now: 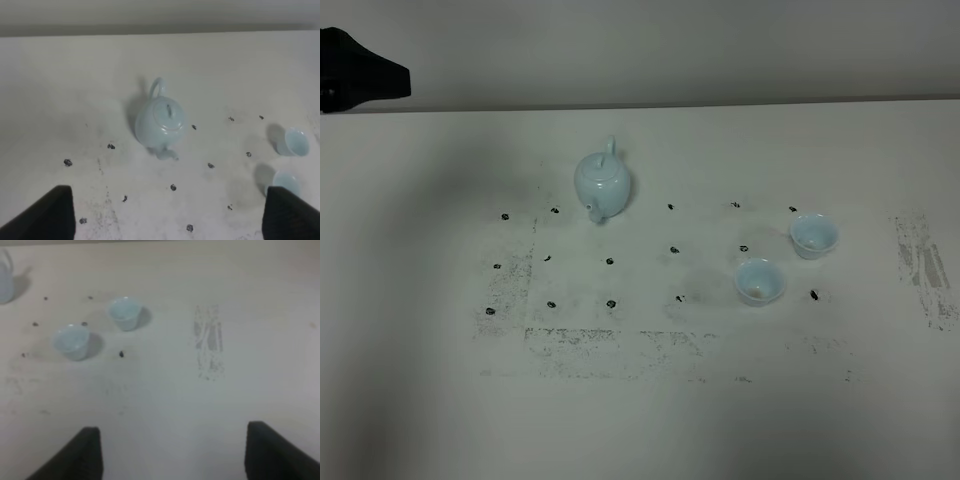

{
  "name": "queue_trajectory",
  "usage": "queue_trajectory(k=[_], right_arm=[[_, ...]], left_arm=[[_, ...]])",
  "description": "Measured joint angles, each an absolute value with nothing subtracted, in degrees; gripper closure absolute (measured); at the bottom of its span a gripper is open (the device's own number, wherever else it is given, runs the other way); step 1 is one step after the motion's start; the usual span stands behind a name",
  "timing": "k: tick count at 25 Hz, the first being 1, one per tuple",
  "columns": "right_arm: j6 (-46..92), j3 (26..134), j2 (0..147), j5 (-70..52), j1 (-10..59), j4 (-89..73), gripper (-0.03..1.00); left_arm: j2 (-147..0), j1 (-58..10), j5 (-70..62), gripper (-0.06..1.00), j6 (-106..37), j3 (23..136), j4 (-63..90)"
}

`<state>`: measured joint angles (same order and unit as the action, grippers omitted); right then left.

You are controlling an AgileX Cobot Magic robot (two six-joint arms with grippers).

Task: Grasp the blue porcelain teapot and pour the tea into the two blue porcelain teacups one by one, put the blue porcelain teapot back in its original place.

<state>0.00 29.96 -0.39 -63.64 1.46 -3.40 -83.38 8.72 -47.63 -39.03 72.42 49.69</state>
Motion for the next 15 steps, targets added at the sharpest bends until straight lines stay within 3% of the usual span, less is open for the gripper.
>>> queue_trajectory(k=[15], right_arm=[[2.62,29.96,-0.39,-63.59,1.46,-1.82,0.39]], left_arm=[[-83.38,8.72,-48.06,0.22,-39.50,72.42,49.88]])
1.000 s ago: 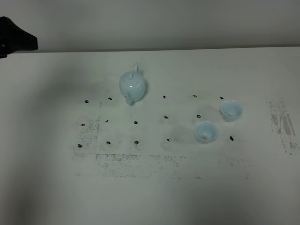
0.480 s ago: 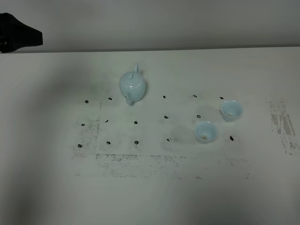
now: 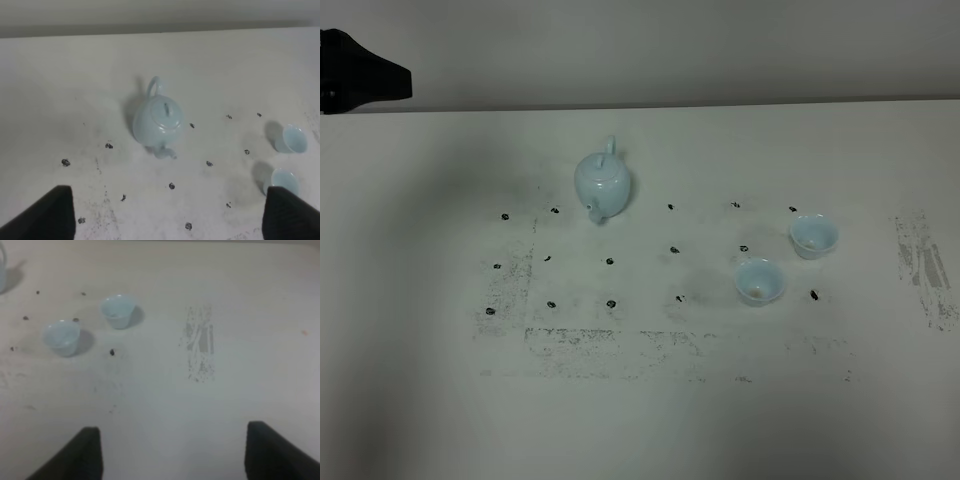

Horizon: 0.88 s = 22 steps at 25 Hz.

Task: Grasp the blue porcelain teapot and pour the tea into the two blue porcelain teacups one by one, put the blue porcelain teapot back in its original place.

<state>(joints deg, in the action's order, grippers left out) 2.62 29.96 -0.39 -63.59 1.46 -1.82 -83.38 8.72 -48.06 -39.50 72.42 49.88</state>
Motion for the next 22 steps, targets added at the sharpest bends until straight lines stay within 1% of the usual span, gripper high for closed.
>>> queue_trajectory(k=[19,22], right_arm=[[2.63,29.96,-0.39,-63.59,1.46,-1.76,0.39],[2.63,29.96,-0.39,-63.59,1.46,-1.76,0.39]], left_arm=[[-83.38,8.72,-48.26,0.22,-38.84,72.42,49.92],[-83.38,7.15,-46.67,0.22,-37.94,72.42,49.99]])
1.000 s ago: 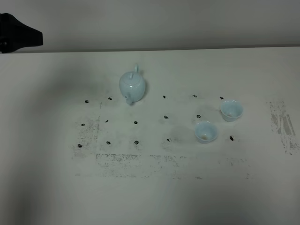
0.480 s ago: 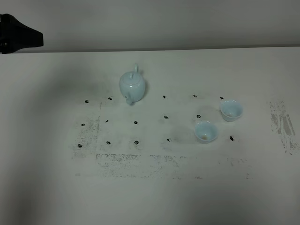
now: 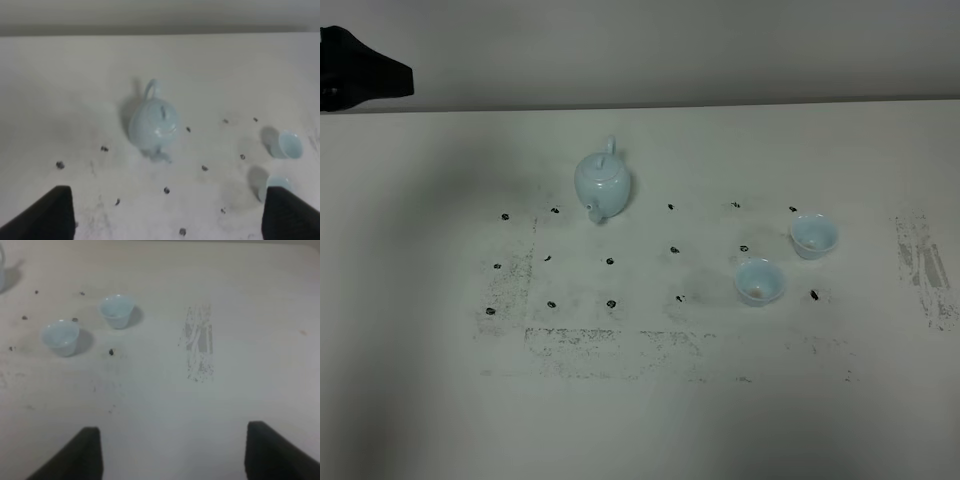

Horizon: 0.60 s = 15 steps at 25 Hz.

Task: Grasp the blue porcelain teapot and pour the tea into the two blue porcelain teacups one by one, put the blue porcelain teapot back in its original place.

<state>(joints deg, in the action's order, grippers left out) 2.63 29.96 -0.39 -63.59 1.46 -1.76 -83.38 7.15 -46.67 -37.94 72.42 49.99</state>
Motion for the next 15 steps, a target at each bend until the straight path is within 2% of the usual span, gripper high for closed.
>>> queue_trajectory(k=[6,11,15], right_arm=[[2.68,29.96,-0.39,-63.59,1.46,-1.76,0.39],[2.68,29.96,-0.39,-63.59,1.46,-1.76,0.39],[2.68,29.96,-0.39,-63.59,1.46,-1.76,0.39]], left_arm=[[-84.04,-5.26,-38.25,0.22,-41.85,74.30,50.56],[-90.55,-16.99,-35.43,0.22,-42.26,83.53,45.76],[-99.17,-22.26,-35.58,0.22,-38.49,92.97,35.89]])
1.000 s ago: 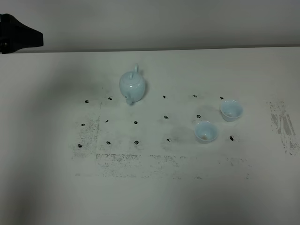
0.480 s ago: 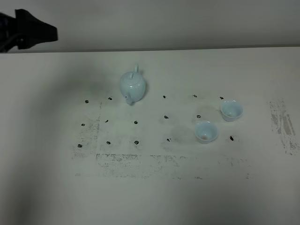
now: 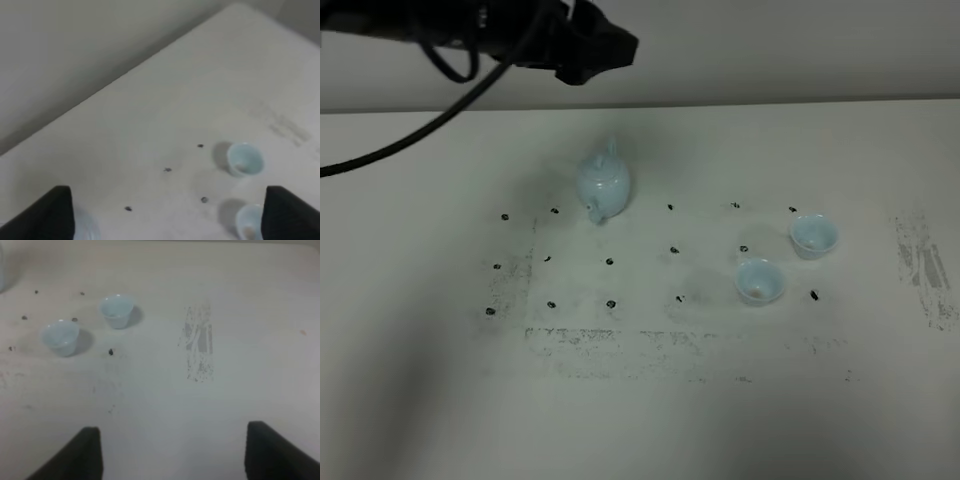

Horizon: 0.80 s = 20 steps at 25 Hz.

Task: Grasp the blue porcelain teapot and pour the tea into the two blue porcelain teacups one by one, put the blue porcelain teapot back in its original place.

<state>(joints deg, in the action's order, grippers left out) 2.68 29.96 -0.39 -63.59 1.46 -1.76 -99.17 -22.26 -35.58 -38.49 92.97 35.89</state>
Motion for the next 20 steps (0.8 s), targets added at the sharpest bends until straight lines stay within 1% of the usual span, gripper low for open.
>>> queue_trajectory(k=[6,13,17,20], right_arm=[[2.62,29.96,-0.39,-63.59,1.46,-1.76,0.39],[2.62,29.96,-0.39,-63.59,1.46,-1.76,0.39],[2.62,29.96,-0.39,-63.59,1.46,-1.76,0.39],[2.67,29.96,-0.39,-63.59,1.46,-1.76,0.39]], left_arm=[[-112.02,-26.40,-40.39,0.22,-26.10,106.41,15.78],[-124.75,-27.61,-49.22,0.22,-11.88,120.65,0.00],[-130.24,-28.20,-48.61,0.22,-6.63,126.55,-8.38],[-133.70,-28.65,-45.70,0.22,-6.06,128.55,-9.76]])
